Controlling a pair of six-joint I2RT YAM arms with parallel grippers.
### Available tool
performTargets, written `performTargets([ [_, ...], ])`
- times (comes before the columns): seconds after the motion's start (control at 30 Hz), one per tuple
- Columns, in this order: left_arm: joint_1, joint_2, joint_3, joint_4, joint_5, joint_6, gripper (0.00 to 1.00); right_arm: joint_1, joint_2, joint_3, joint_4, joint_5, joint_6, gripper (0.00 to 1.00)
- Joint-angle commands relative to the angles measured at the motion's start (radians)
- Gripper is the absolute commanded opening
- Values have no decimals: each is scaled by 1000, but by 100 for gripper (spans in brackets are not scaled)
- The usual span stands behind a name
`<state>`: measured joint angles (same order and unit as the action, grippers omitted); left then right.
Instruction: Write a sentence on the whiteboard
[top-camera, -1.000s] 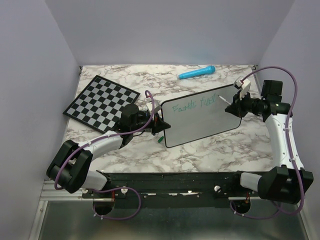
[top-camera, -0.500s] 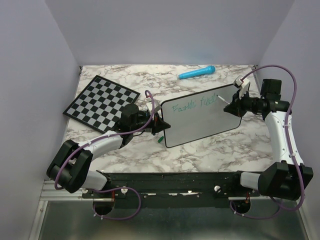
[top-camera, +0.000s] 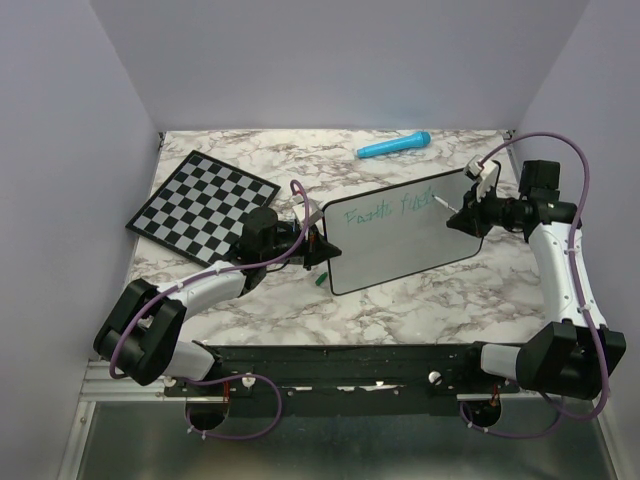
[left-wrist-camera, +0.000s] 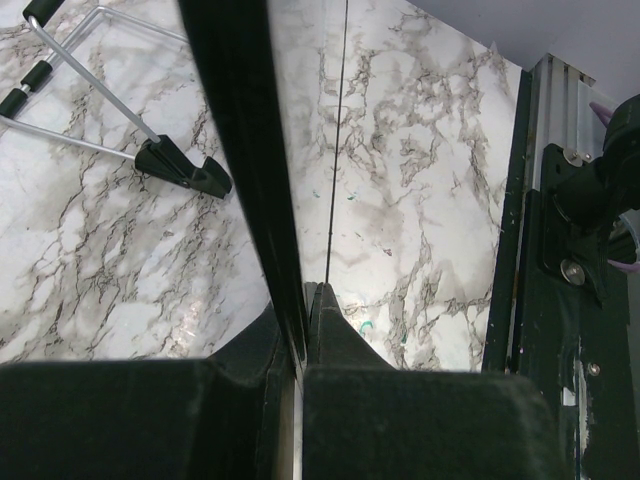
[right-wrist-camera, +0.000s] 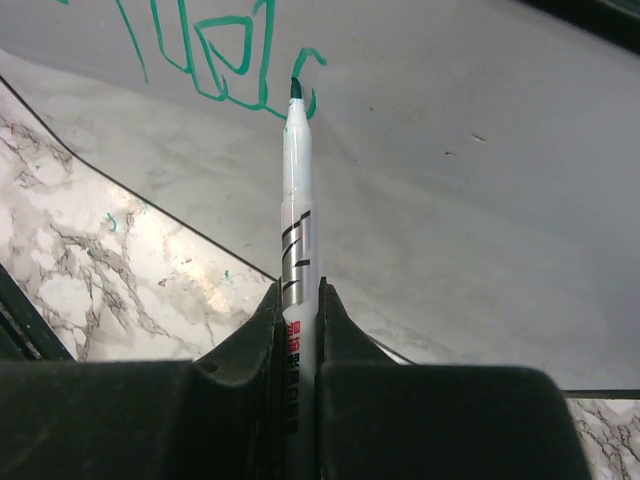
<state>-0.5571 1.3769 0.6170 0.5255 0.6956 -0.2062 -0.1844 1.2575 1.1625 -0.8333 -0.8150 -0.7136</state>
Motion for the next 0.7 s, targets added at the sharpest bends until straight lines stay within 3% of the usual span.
performTargets([
  [0.0,0,47,-19,-168,-39,119,0,-6,8,-14,-21,34,-15,1],
  [0.67,0,50,-13,-173,-39,120,0,-55,17,-60,-33,8,-52,0],
])
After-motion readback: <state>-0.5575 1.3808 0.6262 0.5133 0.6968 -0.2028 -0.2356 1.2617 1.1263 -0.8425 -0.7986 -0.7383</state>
